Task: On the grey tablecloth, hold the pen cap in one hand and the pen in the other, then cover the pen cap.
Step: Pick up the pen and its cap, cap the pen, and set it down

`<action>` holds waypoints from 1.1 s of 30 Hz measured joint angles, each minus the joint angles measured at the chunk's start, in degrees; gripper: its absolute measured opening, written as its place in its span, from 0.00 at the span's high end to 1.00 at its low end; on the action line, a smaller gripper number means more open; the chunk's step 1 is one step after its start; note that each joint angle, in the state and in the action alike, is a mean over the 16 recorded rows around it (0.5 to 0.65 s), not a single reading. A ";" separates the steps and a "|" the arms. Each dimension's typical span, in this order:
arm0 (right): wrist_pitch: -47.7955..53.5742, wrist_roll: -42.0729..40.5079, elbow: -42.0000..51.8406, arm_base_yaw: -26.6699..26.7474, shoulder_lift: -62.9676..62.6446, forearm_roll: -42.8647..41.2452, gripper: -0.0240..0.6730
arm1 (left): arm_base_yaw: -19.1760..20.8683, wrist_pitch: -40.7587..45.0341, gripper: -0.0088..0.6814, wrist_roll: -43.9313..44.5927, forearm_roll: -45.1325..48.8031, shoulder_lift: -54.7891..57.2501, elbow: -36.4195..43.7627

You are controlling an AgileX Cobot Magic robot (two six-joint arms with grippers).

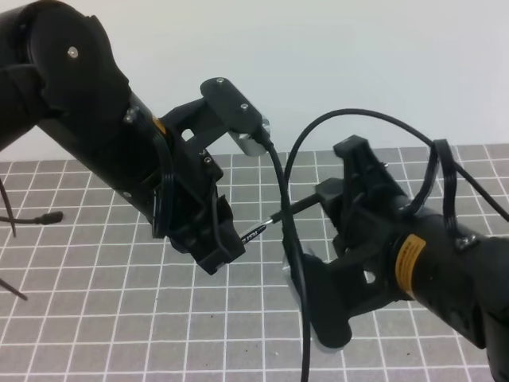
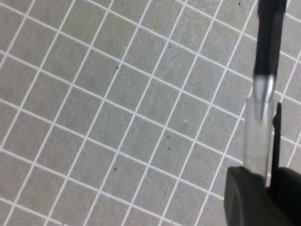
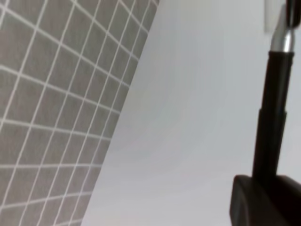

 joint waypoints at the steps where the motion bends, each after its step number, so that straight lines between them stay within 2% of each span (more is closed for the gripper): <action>1: -0.45 0.08 0.00 0.00 0.01 -0.04 0.88 | 0.00 0.01 0.99 0.06 0.00 0.00 0.00; 33: -13.51 1.86 0.00 -0.28 0.08 -9.12 0.88 | 0.00 -2.83 0.99 1.71 0.00 0.24 -0.05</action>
